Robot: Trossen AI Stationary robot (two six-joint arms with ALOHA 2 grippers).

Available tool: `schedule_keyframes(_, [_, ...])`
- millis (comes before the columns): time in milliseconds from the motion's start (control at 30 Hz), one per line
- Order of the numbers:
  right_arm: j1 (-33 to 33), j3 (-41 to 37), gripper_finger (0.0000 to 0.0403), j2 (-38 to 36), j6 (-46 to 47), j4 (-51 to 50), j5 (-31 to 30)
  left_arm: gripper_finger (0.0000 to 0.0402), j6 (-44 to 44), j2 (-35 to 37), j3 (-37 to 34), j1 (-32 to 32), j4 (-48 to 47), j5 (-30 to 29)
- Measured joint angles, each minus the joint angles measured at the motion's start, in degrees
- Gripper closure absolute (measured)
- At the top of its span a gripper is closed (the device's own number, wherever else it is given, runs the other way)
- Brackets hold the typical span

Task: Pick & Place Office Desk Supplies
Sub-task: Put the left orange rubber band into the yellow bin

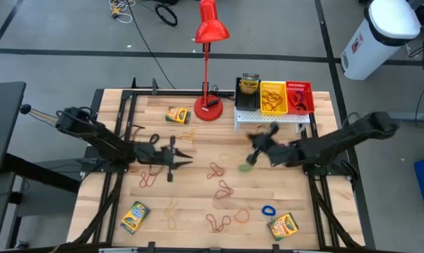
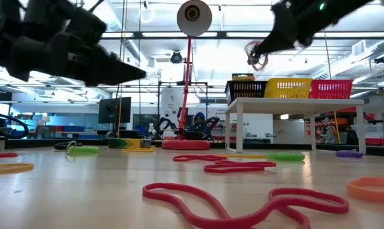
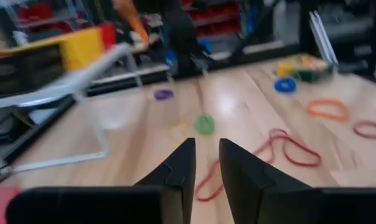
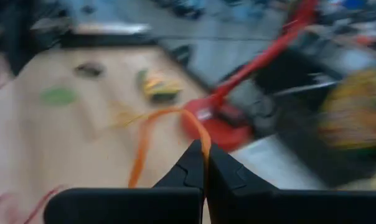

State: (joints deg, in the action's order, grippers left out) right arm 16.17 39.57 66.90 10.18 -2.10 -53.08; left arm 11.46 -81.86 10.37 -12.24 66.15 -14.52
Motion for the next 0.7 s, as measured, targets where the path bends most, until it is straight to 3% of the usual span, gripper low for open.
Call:
schedule_keyframes(133, [-4.18,4.04,0.0401,-8.22,2.84,-12.59,-4.05,0.0324,-1.24,0.13,-4.08,1.25,8.55,-0.98])
schedule_keyframes(267, [-13.18,7.80,0.0401,-10.76,2.94,-21.94,-5.13,0.0324,-3.03,0.08,-4.65,2.32,8.90,-2.53])
schedule_keyframes(467, [-32.60,9.27,0.0402,-9.76,-2.40,-25.33,6.59,0.0324,-3.39,0.08,-4.61,2.54,8.54,-2.39])
schedule_keyframes(700, [-48.61,9.22,0.0402,-8.79,-4.48,-25.17,21.67,0.0323,-3.28,0.06,-4.61,2.59,7.99,-2.55])
